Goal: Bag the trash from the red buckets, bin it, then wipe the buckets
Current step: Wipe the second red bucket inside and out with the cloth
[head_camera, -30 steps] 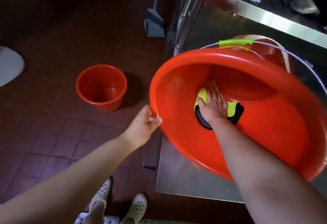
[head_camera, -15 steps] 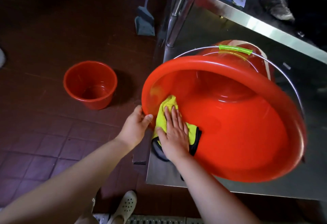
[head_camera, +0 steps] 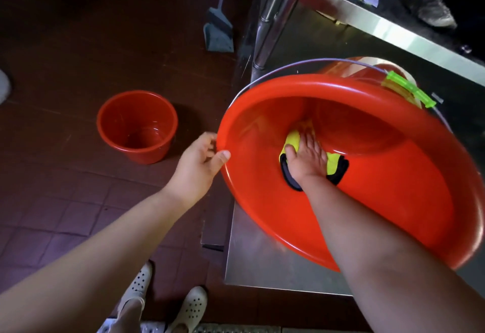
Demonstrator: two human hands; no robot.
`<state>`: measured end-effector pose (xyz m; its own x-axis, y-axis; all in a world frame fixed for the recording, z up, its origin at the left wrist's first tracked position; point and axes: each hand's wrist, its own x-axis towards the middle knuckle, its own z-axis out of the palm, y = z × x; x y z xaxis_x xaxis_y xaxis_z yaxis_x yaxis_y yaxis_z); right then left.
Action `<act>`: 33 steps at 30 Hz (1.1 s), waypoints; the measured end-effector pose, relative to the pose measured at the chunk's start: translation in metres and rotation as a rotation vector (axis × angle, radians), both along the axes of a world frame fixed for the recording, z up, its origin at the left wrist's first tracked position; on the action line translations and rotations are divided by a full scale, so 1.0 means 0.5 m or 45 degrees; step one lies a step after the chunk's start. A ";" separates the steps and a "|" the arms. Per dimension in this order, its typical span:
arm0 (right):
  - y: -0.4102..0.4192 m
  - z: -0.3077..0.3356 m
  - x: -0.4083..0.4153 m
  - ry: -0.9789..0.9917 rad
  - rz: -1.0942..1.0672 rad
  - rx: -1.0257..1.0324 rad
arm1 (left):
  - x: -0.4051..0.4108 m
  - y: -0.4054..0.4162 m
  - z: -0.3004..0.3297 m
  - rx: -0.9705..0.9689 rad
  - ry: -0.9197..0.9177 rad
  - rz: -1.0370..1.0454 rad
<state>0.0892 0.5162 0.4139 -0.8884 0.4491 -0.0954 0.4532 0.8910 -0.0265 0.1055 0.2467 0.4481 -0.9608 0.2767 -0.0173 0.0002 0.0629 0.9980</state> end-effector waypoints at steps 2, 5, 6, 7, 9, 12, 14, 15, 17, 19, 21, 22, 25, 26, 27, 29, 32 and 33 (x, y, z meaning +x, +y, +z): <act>-0.008 0.001 -0.004 -0.016 -0.015 0.000 | 0.032 0.009 -0.038 0.021 -0.212 -0.133; -0.050 0.006 0.017 0.033 -0.025 -0.038 | 0.068 0.022 -0.077 0.094 -0.351 -0.253; -0.073 0.006 0.035 0.059 0.007 -0.050 | 0.072 0.024 -0.083 0.134 -0.342 -0.242; -0.101 0.006 0.058 0.079 0.059 -0.064 | 0.073 0.025 -0.087 0.171 -0.337 -0.225; -0.167 0.005 0.118 0.104 0.182 -0.101 | 0.073 0.027 -0.093 0.231 -0.362 -0.181; -0.244 0.010 0.201 0.111 0.257 -0.134 | 0.075 0.029 -0.095 0.254 -0.374 -0.139; -0.254 0.010 0.220 0.094 0.254 -0.166 | 0.074 0.024 -0.093 0.219 -0.345 -0.136; -0.248 0.010 0.216 0.085 0.255 -0.185 | 0.071 0.020 -0.090 0.203 -0.331 -0.133; -0.227 0.010 0.191 0.086 0.247 -0.213 | 0.062 0.007 -0.079 0.184 -0.313 -0.123; -0.197 0.009 0.152 0.097 0.223 -0.203 | 0.049 -0.009 -0.061 0.159 -0.261 -0.114; -0.159 0.005 0.107 0.104 0.211 -0.157 | 0.034 -0.023 -0.036 0.111 -0.160 -0.124; -0.137 0.003 0.083 0.094 0.188 -0.144 | 0.026 -0.028 -0.023 0.084 -0.108 -0.126; -0.066 -0.002 0.024 0.038 0.073 -0.081 | 0.011 -0.036 0.007 0.002 0.043 -0.120; -0.044 -0.004 0.011 0.019 0.035 -0.048 | 0.010 -0.035 0.014 -0.015 0.078 -0.120; -0.026 -0.005 0.000 -0.002 0.001 -0.021 | 0.010 -0.034 0.019 -0.021 0.099 -0.111; -0.004 -0.008 -0.013 -0.024 -0.023 0.031 | 0.017 -0.028 0.017 0.005 0.106 -0.057; -0.006 -0.008 -0.019 -0.030 -0.014 0.036 | 0.044 -0.009 -0.029 0.023 -0.050 -0.069; -0.015 -0.007 -0.016 -0.028 -0.010 0.024 | 0.058 -0.003 -0.047 0.032 -0.153 -0.131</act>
